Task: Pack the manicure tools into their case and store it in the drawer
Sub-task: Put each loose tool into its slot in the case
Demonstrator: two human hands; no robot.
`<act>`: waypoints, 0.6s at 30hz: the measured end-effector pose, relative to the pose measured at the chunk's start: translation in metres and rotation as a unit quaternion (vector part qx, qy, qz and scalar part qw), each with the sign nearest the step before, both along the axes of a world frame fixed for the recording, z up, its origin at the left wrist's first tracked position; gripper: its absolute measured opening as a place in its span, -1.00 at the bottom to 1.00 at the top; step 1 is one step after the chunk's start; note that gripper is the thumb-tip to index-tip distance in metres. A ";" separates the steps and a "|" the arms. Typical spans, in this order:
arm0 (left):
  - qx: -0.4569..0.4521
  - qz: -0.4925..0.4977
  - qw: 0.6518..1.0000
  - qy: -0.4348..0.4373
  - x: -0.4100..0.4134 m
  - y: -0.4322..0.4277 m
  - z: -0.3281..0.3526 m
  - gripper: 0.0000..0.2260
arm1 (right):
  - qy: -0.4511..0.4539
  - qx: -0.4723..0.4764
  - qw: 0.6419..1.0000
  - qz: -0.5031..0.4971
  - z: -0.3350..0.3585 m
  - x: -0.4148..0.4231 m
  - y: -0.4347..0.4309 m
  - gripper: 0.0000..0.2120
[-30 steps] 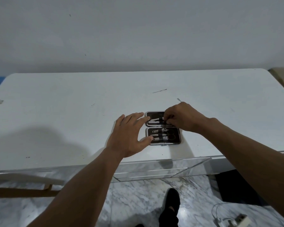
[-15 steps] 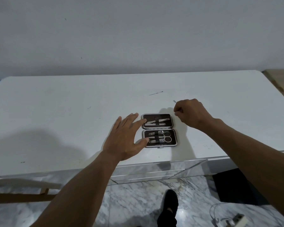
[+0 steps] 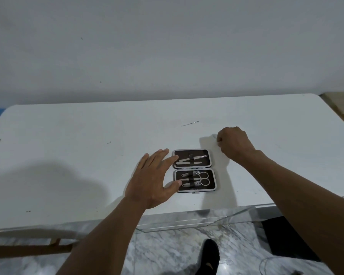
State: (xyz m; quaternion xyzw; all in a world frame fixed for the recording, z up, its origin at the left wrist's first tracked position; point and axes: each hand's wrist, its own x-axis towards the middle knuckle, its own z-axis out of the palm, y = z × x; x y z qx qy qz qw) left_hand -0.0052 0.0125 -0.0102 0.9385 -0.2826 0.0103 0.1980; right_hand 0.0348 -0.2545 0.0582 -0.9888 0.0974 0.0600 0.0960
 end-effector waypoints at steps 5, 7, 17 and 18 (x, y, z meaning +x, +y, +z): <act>-0.001 0.002 1.000 -0.003 0.000 -0.001 0.001 -0.39 | 0.028 0.002 0.999 -0.047 0.006 0.004 0.006 -0.75; 0.000 0.003 1.000 -0.005 -0.001 -0.001 0.000 -0.39 | 0.044 0.015 0.997 -0.060 0.009 0.006 0.005 -0.74; -0.006 0.005 1.000 -0.003 0.000 -0.001 0.000 -0.40 | 0.070 0.081 0.990 -0.097 0.008 0.008 0.003 -0.66; -0.007 0.006 1.000 -0.003 0.000 -0.001 0.000 -0.40 | 0.071 0.083 0.989 -0.098 0.008 0.008 0.003 -0.67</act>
